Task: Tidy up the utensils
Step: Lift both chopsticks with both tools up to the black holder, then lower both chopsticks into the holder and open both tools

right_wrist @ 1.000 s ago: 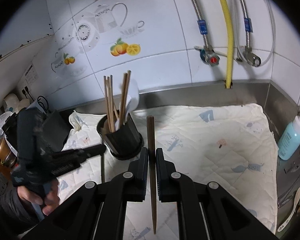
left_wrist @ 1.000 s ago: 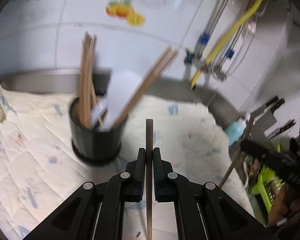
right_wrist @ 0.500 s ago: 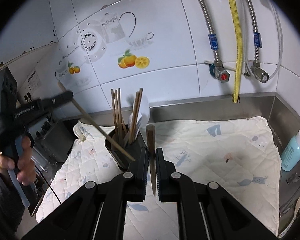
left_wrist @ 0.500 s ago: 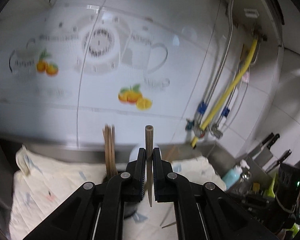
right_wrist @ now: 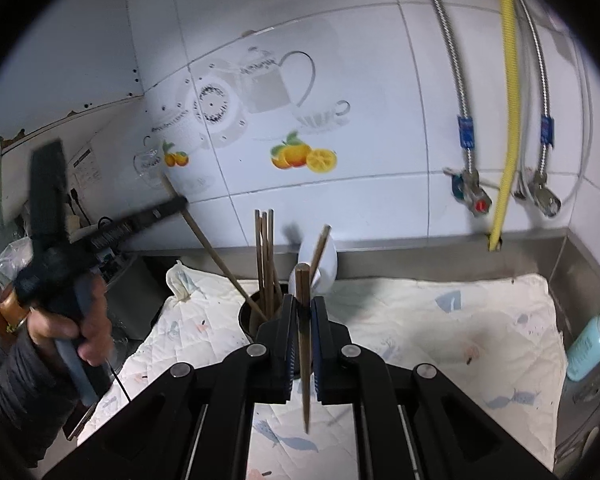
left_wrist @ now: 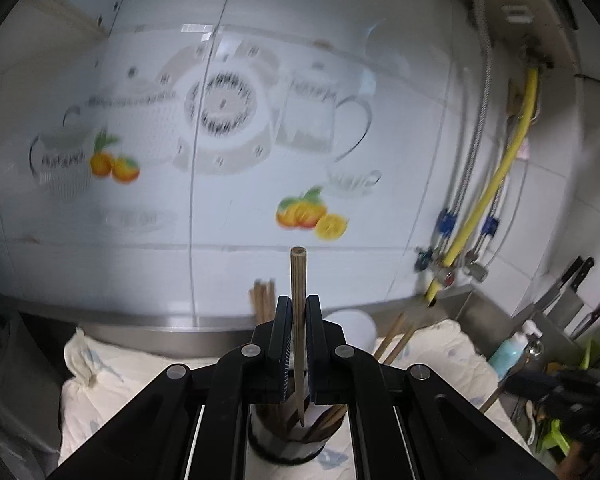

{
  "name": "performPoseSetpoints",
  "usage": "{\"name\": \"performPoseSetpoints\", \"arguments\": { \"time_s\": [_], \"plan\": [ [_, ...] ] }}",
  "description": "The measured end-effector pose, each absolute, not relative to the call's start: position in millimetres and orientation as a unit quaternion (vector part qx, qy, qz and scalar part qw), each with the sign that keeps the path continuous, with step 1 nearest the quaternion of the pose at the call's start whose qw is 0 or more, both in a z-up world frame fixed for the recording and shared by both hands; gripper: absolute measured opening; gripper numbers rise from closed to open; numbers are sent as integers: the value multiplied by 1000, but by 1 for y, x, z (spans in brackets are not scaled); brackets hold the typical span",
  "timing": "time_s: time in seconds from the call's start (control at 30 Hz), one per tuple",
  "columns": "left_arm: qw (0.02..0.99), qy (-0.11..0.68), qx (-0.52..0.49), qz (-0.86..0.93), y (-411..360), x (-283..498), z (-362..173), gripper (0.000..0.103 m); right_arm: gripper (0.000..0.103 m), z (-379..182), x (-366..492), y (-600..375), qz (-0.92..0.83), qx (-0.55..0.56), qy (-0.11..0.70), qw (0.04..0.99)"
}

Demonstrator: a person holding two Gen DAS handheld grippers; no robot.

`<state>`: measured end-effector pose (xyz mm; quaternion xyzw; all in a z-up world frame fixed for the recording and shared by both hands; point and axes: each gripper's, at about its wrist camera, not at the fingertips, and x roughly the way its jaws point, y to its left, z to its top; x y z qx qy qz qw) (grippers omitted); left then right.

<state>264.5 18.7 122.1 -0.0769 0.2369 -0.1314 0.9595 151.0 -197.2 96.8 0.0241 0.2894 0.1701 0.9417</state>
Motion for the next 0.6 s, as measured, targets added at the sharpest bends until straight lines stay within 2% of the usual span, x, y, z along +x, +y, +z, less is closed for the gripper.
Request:
{"name": "performPoseSetpoints", "arguments": {
  "time_s": [0.6],
  "plan": [
    [943,303,-81,-115,25,293,75,8,9,152,175,-175,194,48,206,958]
  ]
}}
